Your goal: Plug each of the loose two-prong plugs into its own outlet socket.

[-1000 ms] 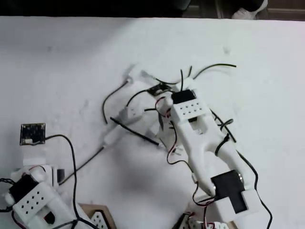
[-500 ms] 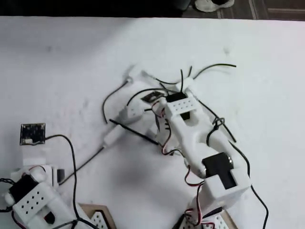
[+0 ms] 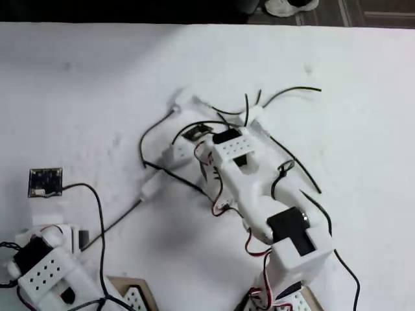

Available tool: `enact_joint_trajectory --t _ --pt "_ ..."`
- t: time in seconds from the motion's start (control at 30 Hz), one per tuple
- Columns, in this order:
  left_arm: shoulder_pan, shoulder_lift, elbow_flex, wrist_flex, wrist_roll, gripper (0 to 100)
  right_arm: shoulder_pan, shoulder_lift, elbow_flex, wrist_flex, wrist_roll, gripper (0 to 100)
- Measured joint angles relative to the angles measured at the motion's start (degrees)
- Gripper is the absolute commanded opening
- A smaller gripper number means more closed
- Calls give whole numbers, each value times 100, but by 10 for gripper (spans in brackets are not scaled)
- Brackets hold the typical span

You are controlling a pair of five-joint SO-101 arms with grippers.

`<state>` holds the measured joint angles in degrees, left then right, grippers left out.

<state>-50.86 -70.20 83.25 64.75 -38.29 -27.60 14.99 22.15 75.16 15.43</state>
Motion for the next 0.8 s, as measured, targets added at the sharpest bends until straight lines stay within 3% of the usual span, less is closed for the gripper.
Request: enact_joint_trajectory --t 0.33,0.57,0.8 --pt "0 0 18 -97 0 294 -299 229 -114 -18 -105 171" --pt "0 0 18 -97 0 294 -448 237 -114 -79 -114 15" --pt "0 0 18 -97 0 294 -448 -44 -141 149 -114 19"
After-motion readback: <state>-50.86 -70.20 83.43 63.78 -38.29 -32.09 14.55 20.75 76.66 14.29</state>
